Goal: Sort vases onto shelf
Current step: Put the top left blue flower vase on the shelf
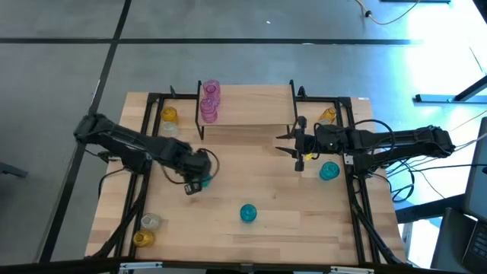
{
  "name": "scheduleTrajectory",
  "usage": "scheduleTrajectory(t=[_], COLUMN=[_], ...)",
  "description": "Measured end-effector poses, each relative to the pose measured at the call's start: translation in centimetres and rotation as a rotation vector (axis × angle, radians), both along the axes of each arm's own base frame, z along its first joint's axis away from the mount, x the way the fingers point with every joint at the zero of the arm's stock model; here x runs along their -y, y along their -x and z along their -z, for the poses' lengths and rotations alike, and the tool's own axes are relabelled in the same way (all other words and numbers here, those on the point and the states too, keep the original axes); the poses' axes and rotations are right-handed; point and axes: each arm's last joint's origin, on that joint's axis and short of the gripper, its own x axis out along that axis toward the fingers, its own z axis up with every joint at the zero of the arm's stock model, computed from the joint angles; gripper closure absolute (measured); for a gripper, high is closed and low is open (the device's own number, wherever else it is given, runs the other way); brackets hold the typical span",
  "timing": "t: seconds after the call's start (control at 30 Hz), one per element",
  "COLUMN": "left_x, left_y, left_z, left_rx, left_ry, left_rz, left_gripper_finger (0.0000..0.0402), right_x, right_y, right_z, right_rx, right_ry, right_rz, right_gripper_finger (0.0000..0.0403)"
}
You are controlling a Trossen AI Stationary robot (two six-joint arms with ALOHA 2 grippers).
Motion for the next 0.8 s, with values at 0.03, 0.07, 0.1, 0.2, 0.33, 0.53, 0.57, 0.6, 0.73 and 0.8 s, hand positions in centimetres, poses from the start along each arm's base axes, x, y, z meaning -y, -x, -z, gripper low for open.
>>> scheduleTrajectory(t=[0.03, 0.07, 0.1, 0.2, 0.33, 0.53, 0.57, 0.6, 0.73, 0.8], left_x=[0.0, 0.1, 0.2, 0.4, 0.8, 1.3, 1.4, 1.4, 1.5, 1.5], left_y=[-0.9, -1.8, -2.7, -5.4, -8.2, -10.8, -11.1, -11.2, -11.7, -11.7], left_z=[0.0, 0.0, -0.1, -0.1, -0.1, 0.8, 1.2, 1.5, 2.6, 2.6], left_rx=[-0.009, -0.018, -0.025, -0.035, -0.049, -0.091, -0.098, -0.109, -0.141, -0.139], left_ry=[-0.009, -0.021, -0.036, -0.092, -0.178, -0.242, -0.239, -0.240, -0.247, -0.247], left_rz=[0.035, 0.072, 0.108, 0.242, 0.458, 0.695, 0.722, 0.743, 0.761, 0.754], left_gripper_finger=[0.0363, 0.0363, 0.0363, 0.0362, 0.0362, 0.0361, 0.0361, 0.0361, 0.0361, 0.0360], right_x=[0.0, 0.0, 0.0, 0.0, 0.0, 0.0, 0.0, 0.0, 0.0, 0.0], right_y=[-0.1, -0.2, -0.3, -0.3, -0.3, -0.3, -0.3, -0.3, -0.3, -0.3], right_z=[0.1, 0.1, 0.1, 0.1, 0.1, 0.1, 0.1, 0.1, 0.1, 0.1], right_rx=[-0.004, -0.003, -0.001, 0.005, 0.000, 0.001, 0.001, 0.001, -0.001, -0.001], right_ry=[0.002, 0.005, 0.010, 0.020, 0.020, 0.021, 0.021, 0.021, 0.021, 0.021], right_rz=[-0.001, -0.002, -0.004, -0.007, -0.008, -0.008, -0.008, -0.008, -0.008, -0.008], right_gripper_finger=[0.0259, 0.0259, 0.0259, 0.0259, 0.0259, 0.0259, 0.0259, 0.0259, 0.0259, 0.0259])
